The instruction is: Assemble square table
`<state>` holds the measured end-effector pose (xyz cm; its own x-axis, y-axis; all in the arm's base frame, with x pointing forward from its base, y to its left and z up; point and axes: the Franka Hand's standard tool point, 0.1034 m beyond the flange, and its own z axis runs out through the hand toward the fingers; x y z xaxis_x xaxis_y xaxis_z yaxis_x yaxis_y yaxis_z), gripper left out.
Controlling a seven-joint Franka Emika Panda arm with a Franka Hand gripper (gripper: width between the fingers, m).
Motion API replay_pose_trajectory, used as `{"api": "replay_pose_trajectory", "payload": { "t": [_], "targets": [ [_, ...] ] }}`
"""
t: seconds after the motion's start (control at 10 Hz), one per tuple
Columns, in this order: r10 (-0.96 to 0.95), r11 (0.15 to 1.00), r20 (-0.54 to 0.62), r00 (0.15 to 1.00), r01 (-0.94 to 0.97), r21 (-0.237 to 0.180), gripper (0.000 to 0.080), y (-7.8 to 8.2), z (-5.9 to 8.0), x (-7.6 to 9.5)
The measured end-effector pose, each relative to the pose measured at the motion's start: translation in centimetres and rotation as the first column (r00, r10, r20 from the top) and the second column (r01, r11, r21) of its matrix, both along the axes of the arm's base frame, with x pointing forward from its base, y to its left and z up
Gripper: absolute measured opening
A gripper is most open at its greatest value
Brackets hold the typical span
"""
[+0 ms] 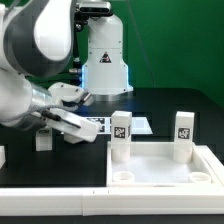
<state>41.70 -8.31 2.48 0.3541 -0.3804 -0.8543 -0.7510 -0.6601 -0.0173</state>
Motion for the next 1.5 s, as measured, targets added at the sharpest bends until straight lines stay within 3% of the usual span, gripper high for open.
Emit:
{"api": "replay_pose_trajectory", "payload": {
  "t": [0.1, 0.2, 0.3, 0.4, 0.7, 0.8, 1.0, 1.2, 1.4, 1.5],
  "targets": [
    [-0.004, 1.000, 0.027, 1.000, 0.004, -0.002, 0.0281, -0.8, 1.6, 1.3],
    [0.001, 1.000, 0.086, 0.996, 0.002, -0.030, 0.0281, -1.3, 3.1, 2.9],
    [0.019, 0.998, 0.143, 0.989, -0.010, -0.064, 0.0281, -1.3, 5.0, 4.1],
    [0.055, 0.991, 0.206, 0.977, -0.029, -0.128, 0.0281, -0.7, 6.2, 4.1],
    [0.083, 0.968, 0.346, 0.934, 0.006, -0.250, 0.0281, -0.3, 6.1, 5.1],
    [0.117, 0.957, 0.400, 0.909, 0.004, -0.289, 0.0281, 0.0, 6.9, 6.8],
    [0.212, 0.930, 0.539, 0.815, 0.003, -0.369, 0.0281, 0.1, 9.3, 12.9],
    [0.294, 0.895, 0.618, 0.729, 0.017, -0.445, 0.0281, 1.1, 10.0, 16.0],
    [0.329, 0.857, 0.666, 0.669, 0.085, -0.509, 0.0282, 0.9, 9.6, 15.8],
    [0.365, 0.825, 0.699, 0.615, 0.135, -0.549, 0.0282, 0.7, 9.6, 16.5]
  ]
}}
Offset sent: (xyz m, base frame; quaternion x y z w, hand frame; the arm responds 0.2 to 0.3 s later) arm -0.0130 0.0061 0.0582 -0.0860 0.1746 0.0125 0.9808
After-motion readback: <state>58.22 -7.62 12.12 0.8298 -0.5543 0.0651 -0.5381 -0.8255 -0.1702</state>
